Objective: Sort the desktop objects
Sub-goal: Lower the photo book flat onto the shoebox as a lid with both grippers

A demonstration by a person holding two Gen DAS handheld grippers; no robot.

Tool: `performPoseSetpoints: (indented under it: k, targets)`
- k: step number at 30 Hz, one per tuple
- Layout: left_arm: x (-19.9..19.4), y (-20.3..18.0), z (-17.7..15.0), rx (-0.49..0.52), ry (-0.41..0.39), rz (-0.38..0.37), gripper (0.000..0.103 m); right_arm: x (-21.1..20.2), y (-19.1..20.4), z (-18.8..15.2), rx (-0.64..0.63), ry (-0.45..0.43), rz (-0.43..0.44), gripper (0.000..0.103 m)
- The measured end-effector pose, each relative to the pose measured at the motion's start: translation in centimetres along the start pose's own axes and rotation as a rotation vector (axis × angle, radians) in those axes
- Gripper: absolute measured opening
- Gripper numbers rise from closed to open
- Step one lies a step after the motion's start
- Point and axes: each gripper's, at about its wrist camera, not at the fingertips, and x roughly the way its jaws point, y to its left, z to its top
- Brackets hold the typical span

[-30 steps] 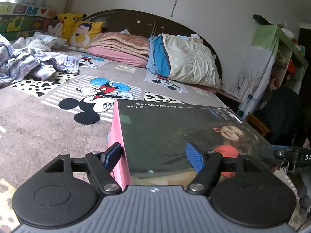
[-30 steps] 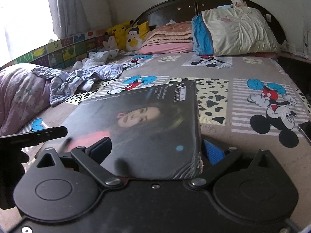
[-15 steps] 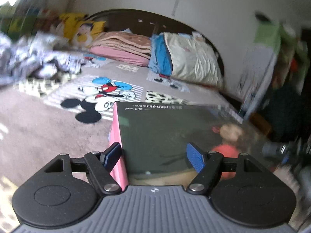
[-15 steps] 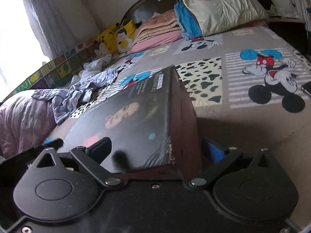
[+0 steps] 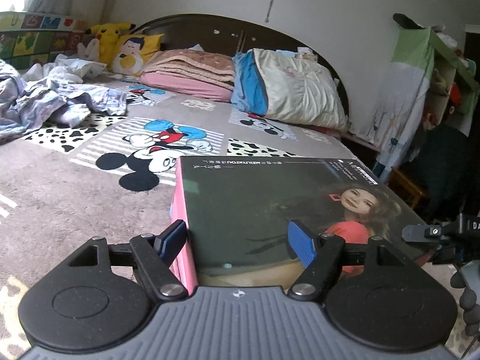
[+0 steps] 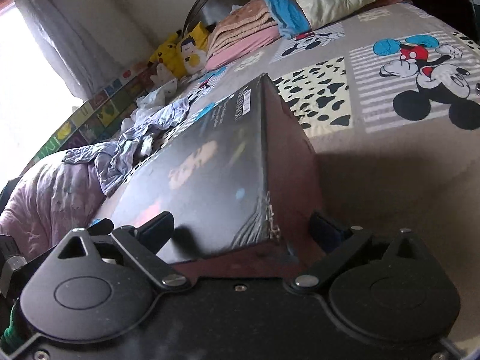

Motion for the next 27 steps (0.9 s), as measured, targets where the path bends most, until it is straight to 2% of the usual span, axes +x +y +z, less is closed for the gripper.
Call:
performPoseSetpoints:
  k: [2,3,8,11,14,18,22,25,27]
  targets:
    - [-0.1,0.1,-0.2,-0.016,-0.011,0.019,0.074,-0.3,-1.3,0.4,0.094,-0.016,0.024,0.092]
    - [-0.2,0.1,-0.3,-0.024,-0.017,0.028,0.074,-0.4,-1.7,0.5,0.121,-0.024,0.028,0.086]
    - [0.1,0.3,-0.7,-0.073,0.002,0.014,0.074,-0.7,-1.4,1.4,0.065,-0.044,0.012,0.084]
    - [0.2,0.0,-0.6,-0.059,0.006,0.01,0.074,-0.4,-0.6,1.8,0.012,-0.035,0.029,0.08]
    - [0.2,0.2,-0.5,-0.059,0.015,-0.002,0.075,0.3,0.0,2.1,-0.04,-0.018,0.011,0.081]
    - [0.1,0.1,-0.7,-0.045,0.017,-0.006,0.075,0.5,-0.4,2.3,-0.034,-0.015,0.012,0.074]
    - [0.0,-0.3,-0.7,-0.035,0.012,-0.005,0.075,0.4,-1.4,2.5,0.02,-0.014,0.024,0.067]
    - [-0.1,0.1,-0.6,-0.071,0.003,-0.021,0.075,0.7,-2.0,2.6,0.041,0.002,0.024,0.065]
    - [-0.2,0.2,-0.5,-0.091,0.001,-0.027,0.075,1.2,-3.1,2.5,0.112,0.017,0.028,0.061]
